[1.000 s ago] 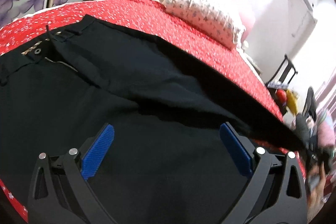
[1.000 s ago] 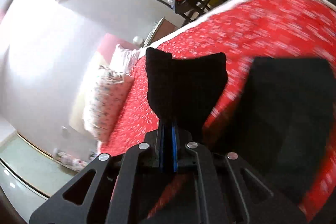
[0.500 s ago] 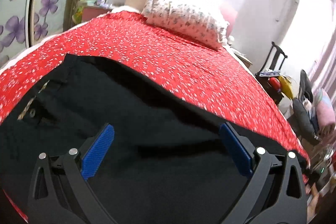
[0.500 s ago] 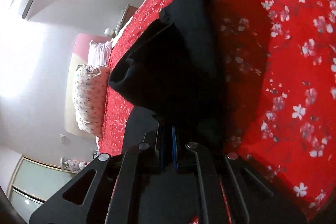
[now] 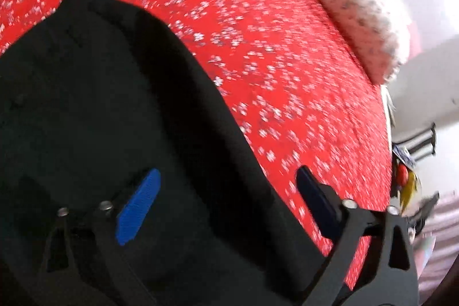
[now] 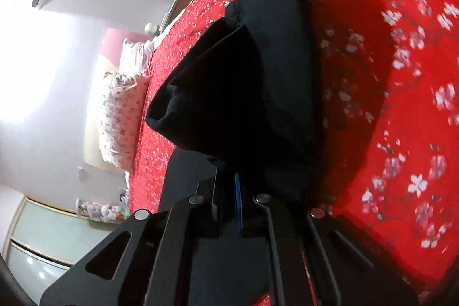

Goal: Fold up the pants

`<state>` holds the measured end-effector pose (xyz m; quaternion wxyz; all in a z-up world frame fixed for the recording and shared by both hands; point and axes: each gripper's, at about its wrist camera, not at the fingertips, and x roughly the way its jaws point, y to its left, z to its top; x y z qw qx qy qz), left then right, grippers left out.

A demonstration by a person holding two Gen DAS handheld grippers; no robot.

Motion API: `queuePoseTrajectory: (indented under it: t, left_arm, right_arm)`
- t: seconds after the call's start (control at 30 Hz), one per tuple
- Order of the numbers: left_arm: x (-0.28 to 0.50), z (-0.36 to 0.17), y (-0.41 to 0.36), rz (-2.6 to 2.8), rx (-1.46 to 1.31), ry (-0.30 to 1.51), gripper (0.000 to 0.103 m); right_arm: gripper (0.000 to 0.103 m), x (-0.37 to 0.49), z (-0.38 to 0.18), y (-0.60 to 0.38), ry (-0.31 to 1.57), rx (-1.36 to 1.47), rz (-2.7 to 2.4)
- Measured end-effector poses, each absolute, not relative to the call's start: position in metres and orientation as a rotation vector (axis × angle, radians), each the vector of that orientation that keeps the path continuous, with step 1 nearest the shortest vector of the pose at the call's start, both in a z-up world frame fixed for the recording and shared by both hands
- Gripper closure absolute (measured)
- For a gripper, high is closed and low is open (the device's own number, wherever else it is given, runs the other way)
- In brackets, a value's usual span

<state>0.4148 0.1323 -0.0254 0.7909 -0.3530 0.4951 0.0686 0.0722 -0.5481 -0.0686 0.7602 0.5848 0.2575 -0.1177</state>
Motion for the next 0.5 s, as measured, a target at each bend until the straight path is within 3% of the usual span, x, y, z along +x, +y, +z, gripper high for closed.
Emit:
queuePoseTrajectory:
  t: [0.1,0.17,0.2,0.23,0.27,0.5]
  left_arm:
    - [0.424,-0.030,0.135,0.204,-0.732,1.064,0.023]
    - [0.425,-0.031,0.138,0.241,-0.707,1.062,0.039]
    - [0.424,-0.030,0.140,0.257,-0.699,1.055,0.060]
    - [0.420,-0.030,0.142,0.190,-0.732,1.030,0.089]
    - [0.418,-0.030,0.150,0.148,-0.770,1.013,0.095]
    - [0.376,0.004,0.151,0.127,-0.761,0.917,0.096]
  right_arm:
    - [0.097,0.076,-0.068,-0.548,0.569,1.248,-0.256]
    - [0.097,0.076,-0.068,-0.550,0.570,1.242,-0.256]
    - [0.097,0.076,-0.069,-0.550,0.570,1.238,-0.257]
    - [0.097,0.077,-0.068,-0.550,0.570,1.232,-0.260]
    - [0.097,0.077,-0.067,-0.550,0.569,1.226,-0.261]
    - [0.097,0.078,-0.058,-0.553,0.537,1.192,-0.257]
